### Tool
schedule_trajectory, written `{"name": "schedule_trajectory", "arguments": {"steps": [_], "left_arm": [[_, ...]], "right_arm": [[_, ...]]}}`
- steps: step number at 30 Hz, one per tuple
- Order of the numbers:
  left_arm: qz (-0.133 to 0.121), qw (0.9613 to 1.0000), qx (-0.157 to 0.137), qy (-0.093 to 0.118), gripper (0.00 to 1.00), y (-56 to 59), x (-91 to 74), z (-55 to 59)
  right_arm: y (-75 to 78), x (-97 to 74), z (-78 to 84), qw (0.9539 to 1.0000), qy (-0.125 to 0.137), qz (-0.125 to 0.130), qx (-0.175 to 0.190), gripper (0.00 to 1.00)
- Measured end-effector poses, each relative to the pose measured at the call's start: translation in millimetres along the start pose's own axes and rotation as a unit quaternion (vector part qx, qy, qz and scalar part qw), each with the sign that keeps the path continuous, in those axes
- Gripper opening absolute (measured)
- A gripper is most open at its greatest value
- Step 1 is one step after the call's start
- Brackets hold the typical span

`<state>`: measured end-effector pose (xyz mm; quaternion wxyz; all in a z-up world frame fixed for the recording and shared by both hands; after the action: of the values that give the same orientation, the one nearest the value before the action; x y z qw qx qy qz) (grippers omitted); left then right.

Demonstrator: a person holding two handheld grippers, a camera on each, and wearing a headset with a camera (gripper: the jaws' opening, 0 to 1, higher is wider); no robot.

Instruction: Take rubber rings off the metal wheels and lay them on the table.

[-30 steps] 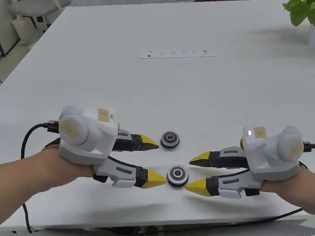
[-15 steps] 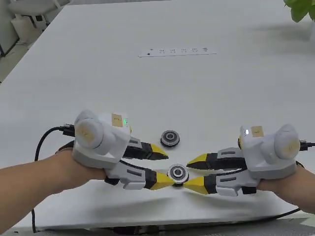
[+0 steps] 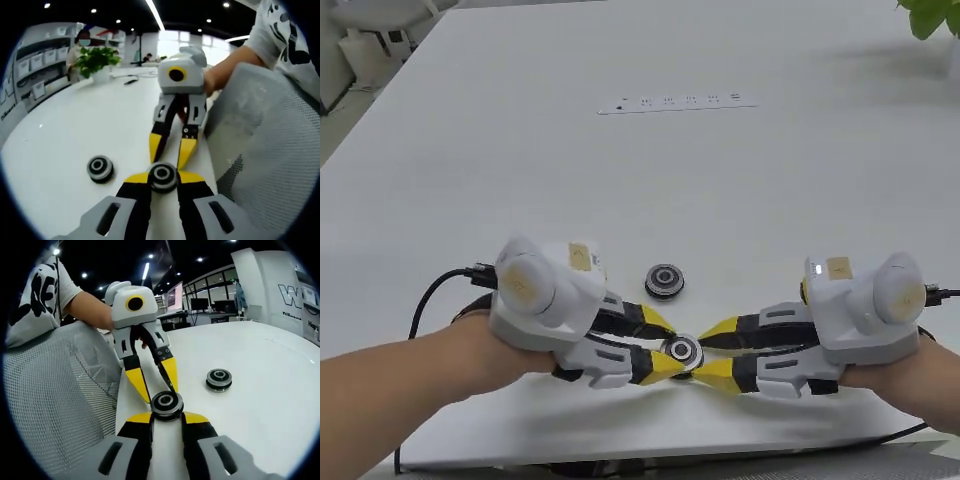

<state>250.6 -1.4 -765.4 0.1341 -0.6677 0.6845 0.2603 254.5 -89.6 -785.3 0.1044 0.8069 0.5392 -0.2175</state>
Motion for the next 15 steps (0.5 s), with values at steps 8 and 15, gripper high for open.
{"name": "schedule_trajectory", "arguments": {"steps": [8, 15], "left_arm": [[-0.016, 0.9993, 0.031, -0.011, 0.15, 0.8, 2.0, -0.7], [-0.022, 0.9992, 0.032, -0.007, 0.14, -0.7, 2.8, -0.6]], "right_arm": [[0.1, 0.0, 0.6, 1.0, -0.002, 0.001, 0.0, 0.17], [-0.1, -1.4, 1.2, 1.0, -0.004, 0.004, 0.002, 0.15]]}}
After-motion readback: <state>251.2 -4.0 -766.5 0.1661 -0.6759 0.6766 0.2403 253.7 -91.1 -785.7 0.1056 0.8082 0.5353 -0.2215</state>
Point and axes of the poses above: the centre of the closed fingertips' face, and the gripper's own axes: x roughly forward along the fingers, y roughly to its right, z roughly out of its underside, the point moved 5 cm from there along -x, roughly backward along the fingers, and after that the axes turned 13 degrees about z, right-handed, at the moved point
